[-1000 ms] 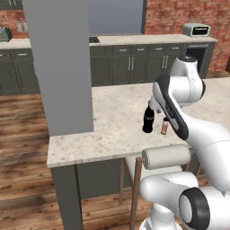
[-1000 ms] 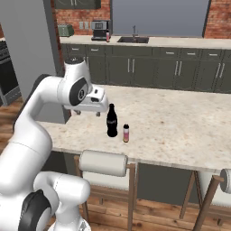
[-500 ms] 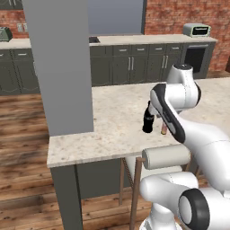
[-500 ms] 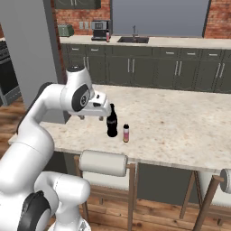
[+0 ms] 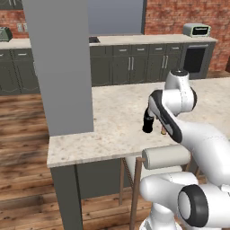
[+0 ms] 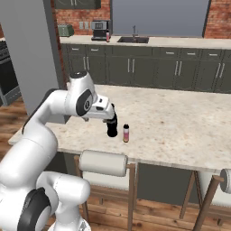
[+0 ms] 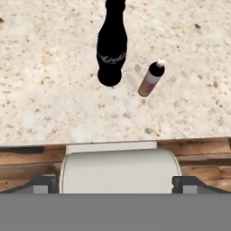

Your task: Place the large bottle from the dining counter next to the other large bottle outside the sink, and place the small bottle from the dining counter next to the other small bottle inside the sink.

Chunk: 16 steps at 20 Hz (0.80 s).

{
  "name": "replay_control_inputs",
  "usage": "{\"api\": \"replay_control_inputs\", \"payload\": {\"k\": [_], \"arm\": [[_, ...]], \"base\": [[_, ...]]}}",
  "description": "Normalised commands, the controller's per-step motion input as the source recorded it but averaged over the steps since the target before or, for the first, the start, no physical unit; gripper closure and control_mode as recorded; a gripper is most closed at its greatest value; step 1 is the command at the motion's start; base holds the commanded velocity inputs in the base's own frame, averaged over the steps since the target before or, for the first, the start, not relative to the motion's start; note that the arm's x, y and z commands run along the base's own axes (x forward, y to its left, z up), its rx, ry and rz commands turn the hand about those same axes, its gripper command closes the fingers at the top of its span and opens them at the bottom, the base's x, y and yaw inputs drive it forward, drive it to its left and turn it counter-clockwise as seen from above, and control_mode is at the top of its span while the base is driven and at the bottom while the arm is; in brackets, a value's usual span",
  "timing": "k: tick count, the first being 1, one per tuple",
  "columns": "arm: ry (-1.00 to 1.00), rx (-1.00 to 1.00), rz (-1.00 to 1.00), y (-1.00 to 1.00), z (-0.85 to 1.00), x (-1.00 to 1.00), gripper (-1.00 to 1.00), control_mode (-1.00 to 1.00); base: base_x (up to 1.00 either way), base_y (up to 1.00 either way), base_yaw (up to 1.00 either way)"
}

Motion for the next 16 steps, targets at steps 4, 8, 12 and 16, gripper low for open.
{"api": "replay_control_inputs", "payload": {"k": [4, 8, 12, 16], "arm": [[-0.04, 0.04, -0.01, -0.21, -0.04, 0.27, -1.0, -1.0], [-0.07, 0.1, 0.0, -0.04, 0.0, 0.15, -1.0, -1.0], [-0.05, 0.08, 0.0, 0.0, 0.0, 0.14, -1.0, -1.0], [-0.03, 0.02, 0.0, 0.0, -0.02, 0.08, -1.0, -1.0]], "base": [[0.0, 0.0, 0.0], [0.0, 0.0, 0.0], [0.0, 0.0, 0.0], [0.0, 0.0, 0.0]]}}
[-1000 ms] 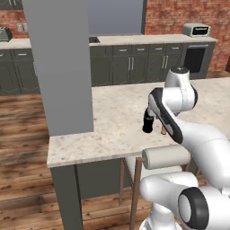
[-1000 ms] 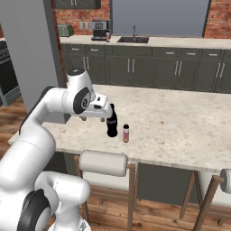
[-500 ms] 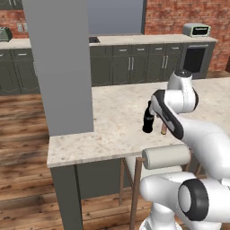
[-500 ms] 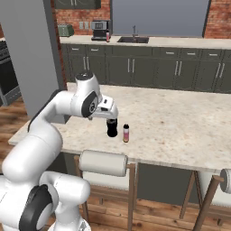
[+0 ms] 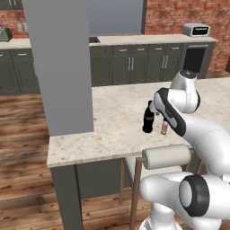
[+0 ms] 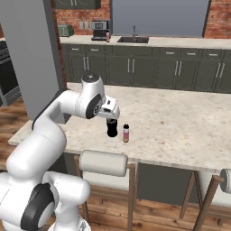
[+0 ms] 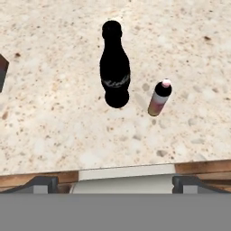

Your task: Place the large bottle from the dining counter next to the other large bottle outside the sink, and place the small bottle from the dining counter next to the other small bottle inside the sink.

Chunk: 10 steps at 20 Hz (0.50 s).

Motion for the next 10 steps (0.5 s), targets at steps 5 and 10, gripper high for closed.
{"api": "replay_control_inputs", "payload": {"k": [5, 10], "arm": [[0.0, -0.03, 0.0, 0.03, -0.04, 0.01, -1.0, -1.0], [0.0, -0.03, 0.0, 0.21, -0.11, 0.0, -1.0, -1.0]], "base": [[0.0, 0.0, 0.0], [0.0, 0.0, 0.0]]}}
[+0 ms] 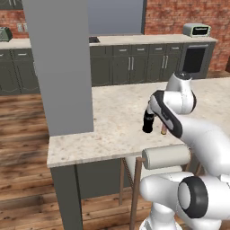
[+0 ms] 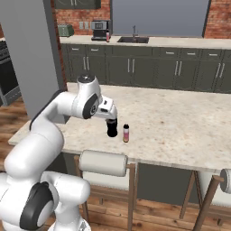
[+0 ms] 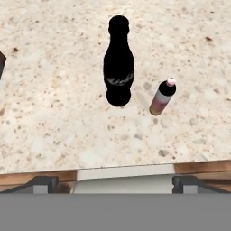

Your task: Place the large bottle from the dining counter next to the other large bottle outside the sink, and place the small bottle from the dining counter next to the other small bottle inside the sink.

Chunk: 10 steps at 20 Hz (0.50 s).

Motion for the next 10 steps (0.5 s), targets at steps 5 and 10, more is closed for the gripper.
{"api": "replay_control_inputs", "payload": {"k": [5, 10], "arm": [[0.0, -0.03, 0.0, 0.22, -0.11, 0.07, -1.0, -1.0], [0.0, -0.05, 0.0, 0.06, -0.14, 0.04, -1.0, -1.0]], "base": [[0.0, 0.0, 0.0], [0.0, 0.0, 0.0]]}}
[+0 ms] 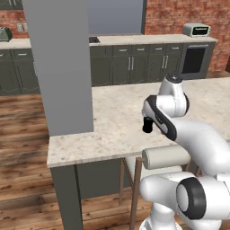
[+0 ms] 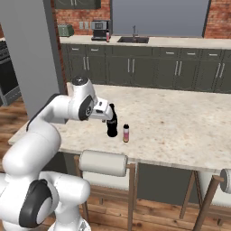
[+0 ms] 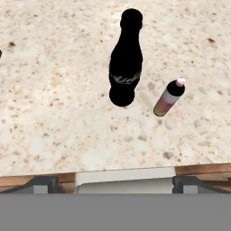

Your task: Place the large bottle from the dining counter next to the other large bottle outside the sink, and place the small bottle from the dining counter next to the other small bottle inside the sink.

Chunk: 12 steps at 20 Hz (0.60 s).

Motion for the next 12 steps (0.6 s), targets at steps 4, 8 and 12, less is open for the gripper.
{"api": "replay_control_inputs", "payload": {"k": [4, 8, 12], "arm": [[-0.03, -0.11, 0.0, 0.0, -0.13, 0.01, -1.0, -1.0], [-0.05, -0.09, 0.0, 0.0, -0.04, 0.0, -1.0, -1.0], [-0.04, -0.01, 0.0, 0.0, 0.0, 0.08, -1.0, -1.0]], "base": [[0.0, 0.0, 0.0], [0.0, 0.0, 0.0], [0.0, 0.0, 0.0]]}}
